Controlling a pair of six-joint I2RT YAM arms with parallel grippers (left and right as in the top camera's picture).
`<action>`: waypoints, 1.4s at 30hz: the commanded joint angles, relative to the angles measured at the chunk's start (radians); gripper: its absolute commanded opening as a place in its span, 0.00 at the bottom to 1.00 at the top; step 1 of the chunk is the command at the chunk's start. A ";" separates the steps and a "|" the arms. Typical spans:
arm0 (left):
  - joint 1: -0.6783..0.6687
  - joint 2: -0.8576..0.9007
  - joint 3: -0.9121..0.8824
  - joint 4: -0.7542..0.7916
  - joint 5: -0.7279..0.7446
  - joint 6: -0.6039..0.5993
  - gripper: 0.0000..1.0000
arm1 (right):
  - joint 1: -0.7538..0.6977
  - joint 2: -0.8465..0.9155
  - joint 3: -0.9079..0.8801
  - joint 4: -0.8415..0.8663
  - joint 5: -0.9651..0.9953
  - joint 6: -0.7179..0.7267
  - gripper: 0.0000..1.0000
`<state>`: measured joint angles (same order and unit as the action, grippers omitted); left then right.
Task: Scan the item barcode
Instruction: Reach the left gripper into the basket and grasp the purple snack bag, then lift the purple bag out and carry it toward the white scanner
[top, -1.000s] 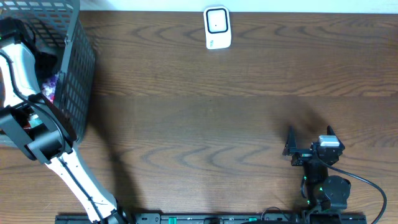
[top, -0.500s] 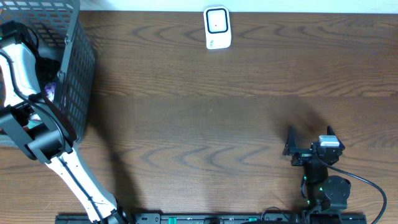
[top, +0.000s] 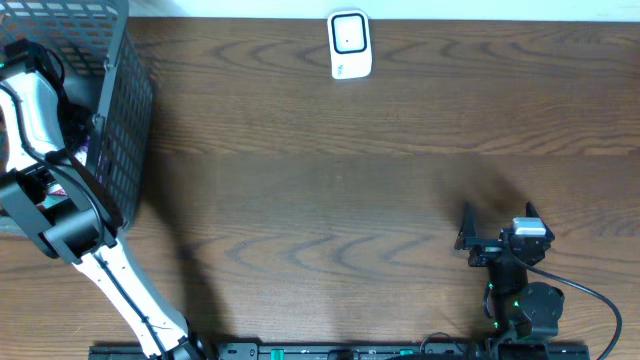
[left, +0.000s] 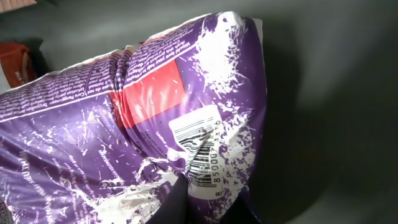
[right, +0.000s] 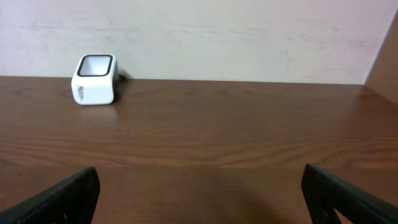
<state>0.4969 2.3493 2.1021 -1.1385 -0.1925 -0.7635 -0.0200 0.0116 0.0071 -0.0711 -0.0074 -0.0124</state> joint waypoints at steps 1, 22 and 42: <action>0.002 -0.070 0.010 0.002 0.027 -0.008 0.07 | 0.008 -0.006 -0.002 -0.005 0.001 -0.011 0.99; -0.098 -0.681 0.024 0.412 0.411 0.375 0.07 | 0.008 -0.006 -0.002 -0.004 0.001 -0.011 0.99; -0.542 -0.680 -0.007 0.315 0.420 0.553 0.07 | 0.008 -0.006 -0.002 -0.004 0.001 -0.011 0.99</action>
<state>-0.0044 1.6619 2.1132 -0.8074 0.2127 -0.2405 -0.0200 0.0116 0.0071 -0.0708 -0.0074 -0.0124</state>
